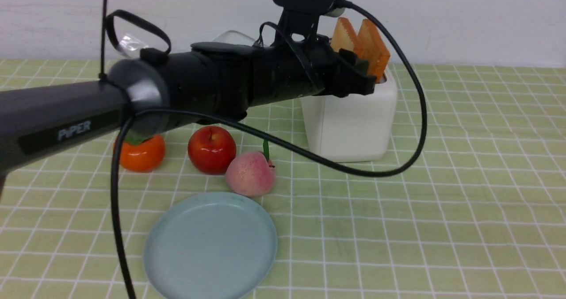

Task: Take toasted bread from bread machine on green coffee tablecloth place on plate.
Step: 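Reach for a toast slice standing in the toaster with the left gripper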

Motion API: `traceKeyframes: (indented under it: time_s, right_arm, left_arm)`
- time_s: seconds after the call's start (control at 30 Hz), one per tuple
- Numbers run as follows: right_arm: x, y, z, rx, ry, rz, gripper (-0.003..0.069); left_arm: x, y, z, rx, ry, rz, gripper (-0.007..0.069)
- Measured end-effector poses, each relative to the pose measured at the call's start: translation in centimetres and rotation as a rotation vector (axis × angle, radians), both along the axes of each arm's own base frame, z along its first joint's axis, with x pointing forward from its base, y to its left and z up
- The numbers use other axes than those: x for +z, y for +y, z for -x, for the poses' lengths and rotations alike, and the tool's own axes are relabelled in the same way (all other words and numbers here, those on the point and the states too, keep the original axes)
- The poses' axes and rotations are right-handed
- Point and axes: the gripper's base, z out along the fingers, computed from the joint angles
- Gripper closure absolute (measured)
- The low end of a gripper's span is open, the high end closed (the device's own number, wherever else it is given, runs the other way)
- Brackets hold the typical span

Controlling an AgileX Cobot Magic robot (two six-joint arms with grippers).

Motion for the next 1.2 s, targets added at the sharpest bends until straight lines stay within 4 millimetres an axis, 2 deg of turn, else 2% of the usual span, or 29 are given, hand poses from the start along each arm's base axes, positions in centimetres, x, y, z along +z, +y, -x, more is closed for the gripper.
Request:
traceKeyframes:
  time_s: [0.1, 0.23, 0.37, 0.57, 0.9, 1.2]
  right_arm:
    - [0.0, 0.0, 0.0, 0.000, 0.001, 0.000, 0.0637]
    - [0.0, 0.0, 0.0, 0.001, 0.002, 0.001, 0.0634]
    - [0.0, 0.0, 0.0, 0.001, 0.002, 0.007, 0.0627]
    - [0.0, 0.0, 0.0, 0.000, 0.001, 0.011, 0.0624]
    - [-0.1, -0.1, 0.0, -0.001, 0.002, 0.018, 0.0618]
    - [-0.1, -0.1, 0.0, -0.001, 0.002, 0.018, 0.0608]
  left_arm:
    - [-0.9, -0.5, -1.0, 0.010, 0.004, -0.007, 0.0165]
    - [-1.8, -1.0, -2.3, 0.036, -0.002, -0.024, 0.0123]
    - [-2.2, -1.3, -3.3, 0.073, -0.010, -0.029, 0.0124]
    - [-1.6, -1.8, -4.2, 0.089, -0.039, -0.015, 0.0132]
    - [-2.4, -2.1, -5.7, 0.131, -0.046, -0.019, 0.0139]
    - [-2.6, -2.4, -6.8, 0.173, -0.063, -0.014, 0.0221]
